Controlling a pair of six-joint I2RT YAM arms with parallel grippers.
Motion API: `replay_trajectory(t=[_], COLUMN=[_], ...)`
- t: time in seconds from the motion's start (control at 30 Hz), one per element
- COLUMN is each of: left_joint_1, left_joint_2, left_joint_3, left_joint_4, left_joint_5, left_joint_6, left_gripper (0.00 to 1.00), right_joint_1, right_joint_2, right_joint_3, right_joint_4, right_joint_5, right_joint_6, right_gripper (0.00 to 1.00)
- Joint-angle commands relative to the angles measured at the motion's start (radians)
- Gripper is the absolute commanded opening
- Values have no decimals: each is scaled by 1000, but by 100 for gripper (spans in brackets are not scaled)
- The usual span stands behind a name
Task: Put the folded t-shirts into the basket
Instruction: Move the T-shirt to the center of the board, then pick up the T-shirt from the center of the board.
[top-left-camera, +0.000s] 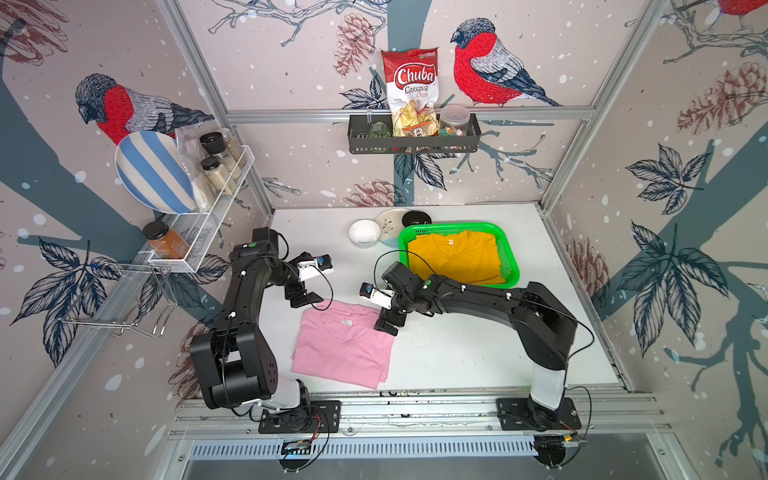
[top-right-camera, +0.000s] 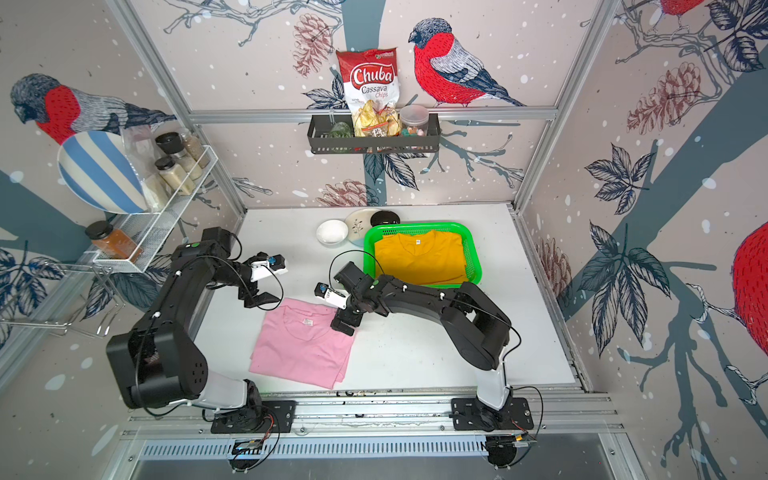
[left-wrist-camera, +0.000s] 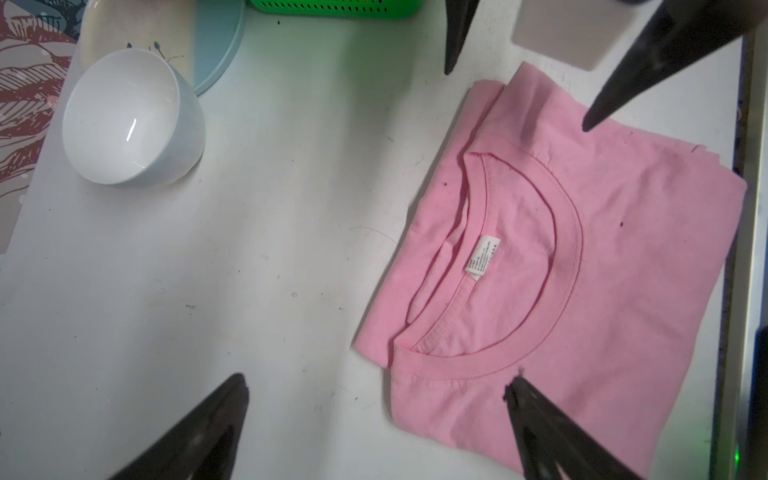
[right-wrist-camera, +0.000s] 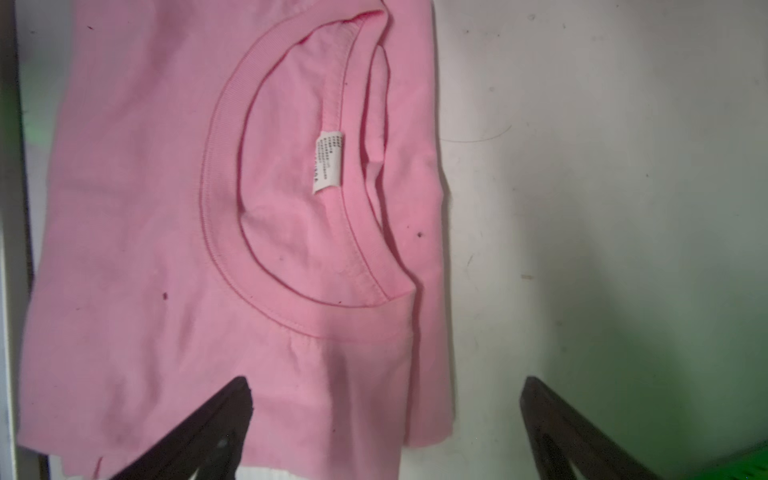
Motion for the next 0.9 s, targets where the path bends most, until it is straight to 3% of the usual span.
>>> replay_trajectory(t=[0.0,0.3,0.37,0.5,0.6,0.7,0.87], left_joint_1=[9,17,16,3,-12,-35,-66], left_joint_2=[-1,36,48,88,116,128,134], left_joint_3=[-15,-7,-1,40,63,59,35], left_joint_4=[-51,-83,-97,-168,-187,-172,-147], left_joint_5=[-36,-104,-108,-123,-141,-180,-189], left_joint_6=[89,190,229,331,404,471,567], left_gripper=[95,95,95,95,95,95,95], right_joint_1=[-16,-70,-71,-70,-70,-69,-61], right_joint_2=[77,241,269,291,280,257,182], right_joint_3=[83,204,224,234,224,208,152], right_joint_4=[-156,-250,-285,-317,-316,-306,-253], right_joint_5=[-88,-178,-218,-288,-313,-328,-310], right_joint_6=[-79,-108,-132,-178,-203,-224,-230], right_gripper=[97,86,78,44,27,17,8])
